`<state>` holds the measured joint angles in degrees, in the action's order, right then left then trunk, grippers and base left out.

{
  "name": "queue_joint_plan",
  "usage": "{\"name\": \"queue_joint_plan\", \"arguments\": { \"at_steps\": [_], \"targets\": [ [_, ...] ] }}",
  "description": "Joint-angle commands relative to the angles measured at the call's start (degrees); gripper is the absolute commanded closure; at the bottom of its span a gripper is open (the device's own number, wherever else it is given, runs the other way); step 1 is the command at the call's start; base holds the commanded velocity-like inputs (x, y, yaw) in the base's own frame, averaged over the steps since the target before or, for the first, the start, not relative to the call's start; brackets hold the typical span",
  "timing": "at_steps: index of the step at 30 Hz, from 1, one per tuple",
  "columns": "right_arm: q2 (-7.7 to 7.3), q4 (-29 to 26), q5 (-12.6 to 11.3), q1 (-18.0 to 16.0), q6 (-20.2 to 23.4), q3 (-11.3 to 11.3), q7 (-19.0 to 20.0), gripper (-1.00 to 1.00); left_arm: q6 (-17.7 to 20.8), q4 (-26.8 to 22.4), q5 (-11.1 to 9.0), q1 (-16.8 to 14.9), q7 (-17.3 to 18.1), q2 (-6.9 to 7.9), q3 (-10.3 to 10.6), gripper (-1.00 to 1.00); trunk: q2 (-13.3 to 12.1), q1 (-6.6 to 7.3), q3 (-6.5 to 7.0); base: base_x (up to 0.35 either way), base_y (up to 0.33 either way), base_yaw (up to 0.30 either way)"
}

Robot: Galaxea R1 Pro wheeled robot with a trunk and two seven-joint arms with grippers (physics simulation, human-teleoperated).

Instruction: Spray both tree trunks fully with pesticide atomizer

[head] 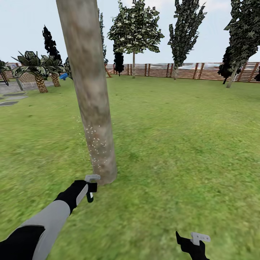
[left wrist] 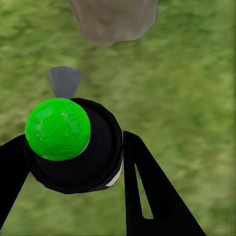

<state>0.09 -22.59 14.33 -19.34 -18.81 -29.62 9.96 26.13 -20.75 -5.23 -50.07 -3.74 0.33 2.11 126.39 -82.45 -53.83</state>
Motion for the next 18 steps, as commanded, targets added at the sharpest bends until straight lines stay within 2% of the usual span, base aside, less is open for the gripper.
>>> {"name": "queue_joint_plan", "arguments": {
  "at_steps": [1, 9, 18],
  "targets": [
    [0.00, 0.0, 0.0, 0.0, 0.0, 0.0, 0.0, -1.00, 0.0, 0.0, 0.0, 0.0, 0.0, 0.01, 0.0, 1.00, 0.0, 0.00, 0.00, 0.000, 0.000, 0.000],
    [0.00, -0.3, -0.1, 0.0, -0.1, 0.0, -0.1, -1.00, 0.4, 0.2, 0.0, 0.1, 0.1, -0.09, 0.0, 1.00, 0.0, 0.00, 0.00, 0.186, -0.134, 0.007],
    [0.00, -0.4, -0.1, 0.0, -0.1, 0.0, -0.2, -1.00, 1.6, 0.0, 0.0, 1.0, 0.1, -0.14, 0.0, 1.00, 0.0, 0.00, 0.00, 0.229, -0.200, 0.249]
  ]
}}
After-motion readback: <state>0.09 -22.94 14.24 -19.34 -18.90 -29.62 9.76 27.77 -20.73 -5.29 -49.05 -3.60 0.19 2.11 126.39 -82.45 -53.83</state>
